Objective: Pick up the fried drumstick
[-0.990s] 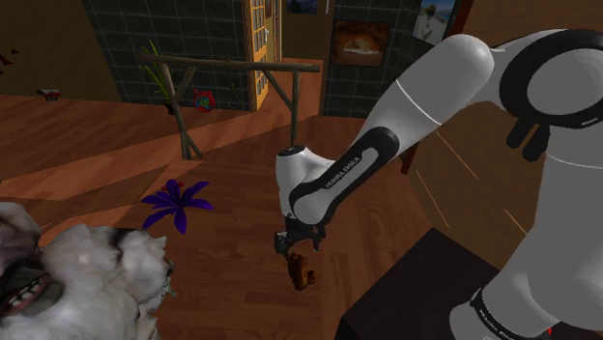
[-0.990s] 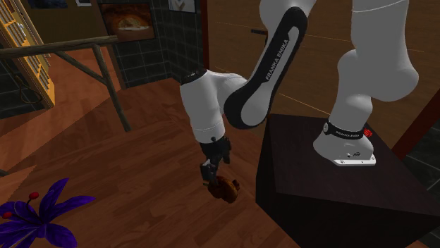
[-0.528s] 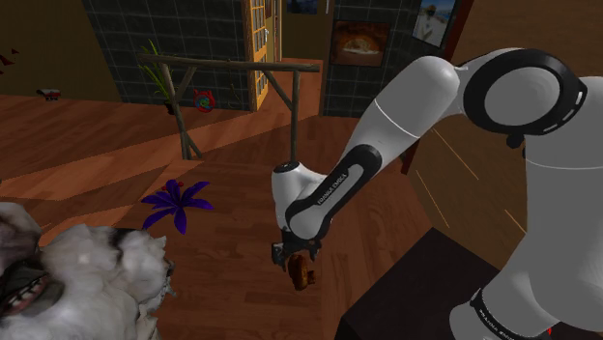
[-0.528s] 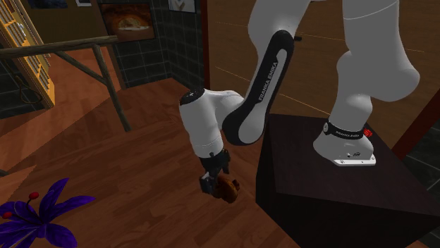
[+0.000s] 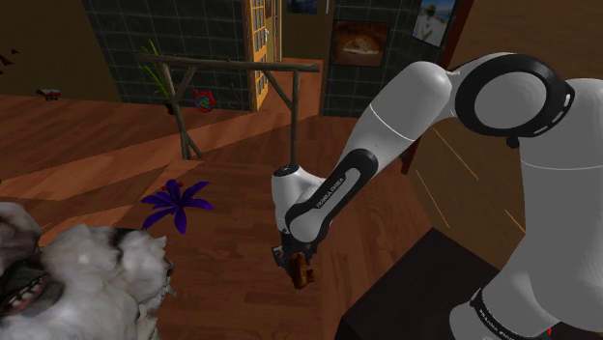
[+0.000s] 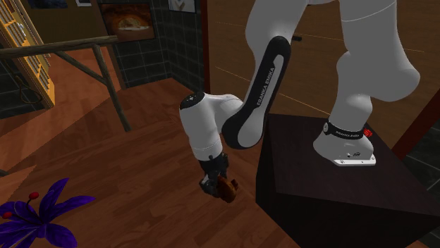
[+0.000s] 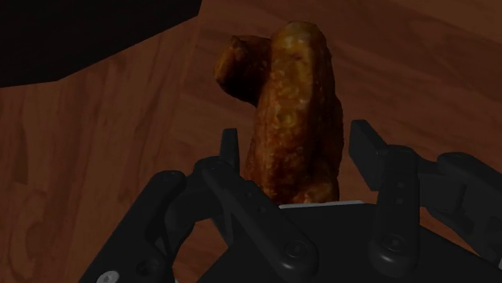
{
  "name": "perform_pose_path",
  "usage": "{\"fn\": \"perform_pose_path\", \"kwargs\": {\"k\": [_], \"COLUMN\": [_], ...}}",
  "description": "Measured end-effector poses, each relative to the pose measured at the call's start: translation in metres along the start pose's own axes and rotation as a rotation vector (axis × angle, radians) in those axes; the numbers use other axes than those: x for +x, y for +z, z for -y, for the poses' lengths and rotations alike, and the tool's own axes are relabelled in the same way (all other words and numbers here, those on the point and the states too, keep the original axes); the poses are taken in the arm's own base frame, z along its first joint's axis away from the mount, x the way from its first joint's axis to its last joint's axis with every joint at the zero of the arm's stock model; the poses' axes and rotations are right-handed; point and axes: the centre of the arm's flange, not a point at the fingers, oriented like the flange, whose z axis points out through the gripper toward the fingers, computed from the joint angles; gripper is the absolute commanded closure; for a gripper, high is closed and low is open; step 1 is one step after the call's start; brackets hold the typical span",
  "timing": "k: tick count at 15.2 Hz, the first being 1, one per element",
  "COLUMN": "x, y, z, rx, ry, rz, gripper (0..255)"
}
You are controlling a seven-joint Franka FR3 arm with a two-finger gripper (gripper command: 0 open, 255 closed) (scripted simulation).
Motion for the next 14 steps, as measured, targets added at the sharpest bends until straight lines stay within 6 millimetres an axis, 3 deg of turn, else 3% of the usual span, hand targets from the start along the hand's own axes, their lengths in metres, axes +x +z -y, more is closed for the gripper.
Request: {"fn": "perform_pose_path", "kwargs": {"k": [6, 14], "x": [-0.001, -0.009], "y": [-0.001, -0.039], "z": [0.0, -0.003], "rx": [-0.002, -0.005], "ry": [-0.001, -0.002], "rz": [0.003, 0.007], "gripper": [255, 255]}}
